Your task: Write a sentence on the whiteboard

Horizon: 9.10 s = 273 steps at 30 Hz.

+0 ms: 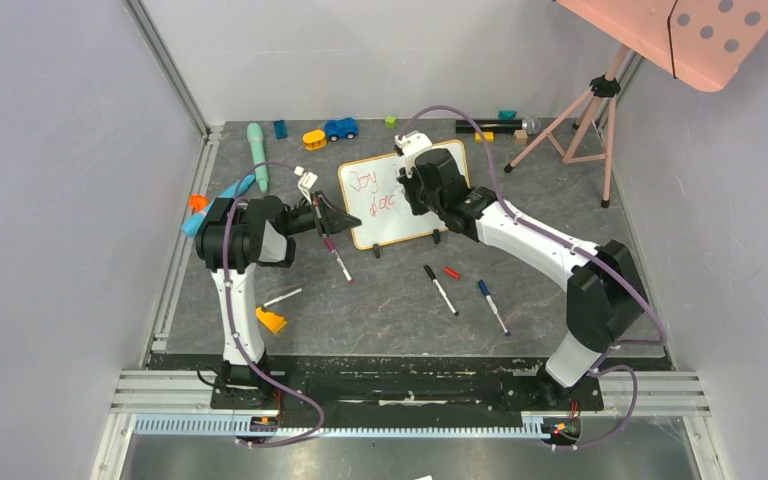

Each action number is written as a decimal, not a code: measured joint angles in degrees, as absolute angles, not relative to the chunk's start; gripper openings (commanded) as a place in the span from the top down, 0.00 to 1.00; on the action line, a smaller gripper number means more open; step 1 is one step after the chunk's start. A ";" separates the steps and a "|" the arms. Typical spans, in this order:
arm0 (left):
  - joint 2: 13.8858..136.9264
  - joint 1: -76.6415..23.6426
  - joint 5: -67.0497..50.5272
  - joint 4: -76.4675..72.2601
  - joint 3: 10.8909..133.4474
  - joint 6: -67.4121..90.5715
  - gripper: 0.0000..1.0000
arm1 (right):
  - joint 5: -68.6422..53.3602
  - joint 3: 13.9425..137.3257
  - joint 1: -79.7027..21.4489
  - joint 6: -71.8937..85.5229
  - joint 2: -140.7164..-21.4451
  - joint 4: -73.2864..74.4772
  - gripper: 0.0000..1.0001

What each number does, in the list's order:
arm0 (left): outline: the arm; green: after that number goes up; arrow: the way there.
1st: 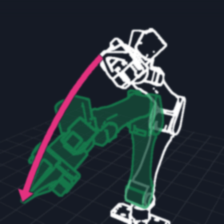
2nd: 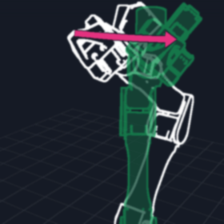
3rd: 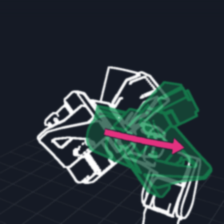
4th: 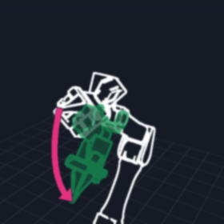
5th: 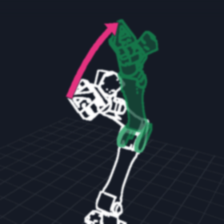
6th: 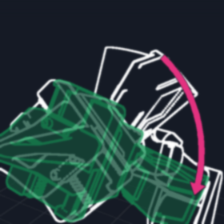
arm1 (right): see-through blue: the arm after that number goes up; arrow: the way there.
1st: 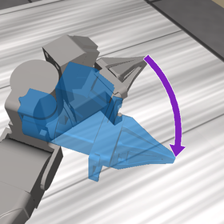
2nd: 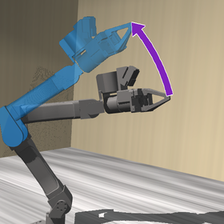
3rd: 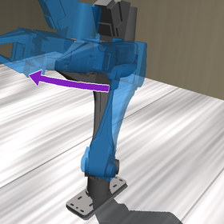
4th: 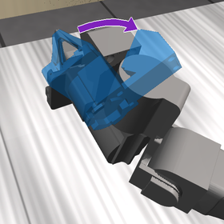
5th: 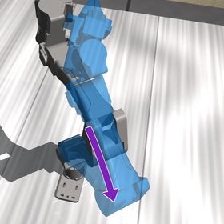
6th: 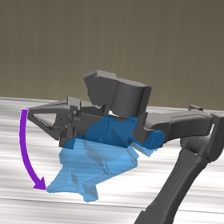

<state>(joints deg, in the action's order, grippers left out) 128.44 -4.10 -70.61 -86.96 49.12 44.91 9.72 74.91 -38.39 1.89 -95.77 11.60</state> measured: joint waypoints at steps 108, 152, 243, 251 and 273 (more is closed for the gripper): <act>128.46 -4.10 -70.63 -86.96 49.17 44.93 0.97 | 7.40 69.47 -36.99 2.96 -87.92 14.33 1.00; 128.73 -4.12 -70.85 -86.96 49.56 44.95 0.98 | 7.29 71.09 -35.83 1.91 -92.47 11.20 1.00; 128.73 -4.10 -70.85 -86.96 49.56 44.97 0.98 | 6.09 73.65 -35.70 2.28 -94.56 11.81 1.00; 128.73 -4.12 -70.85 -86.96 49.56 44.97 0.98 | 6.24 73.65 -35.70 2.26 -95.39 11.90 1.00; 128.73 -4.12 -70.85 -86.96 49.56 44.99 0.98 | 5.96 70.48 -35.83 2.33 -95.11 11.60 1.00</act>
<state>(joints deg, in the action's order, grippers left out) 128.73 -4.12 -70.85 -86.96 49.56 44.99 5.96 70.48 -35.83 2.33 -95.11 11.60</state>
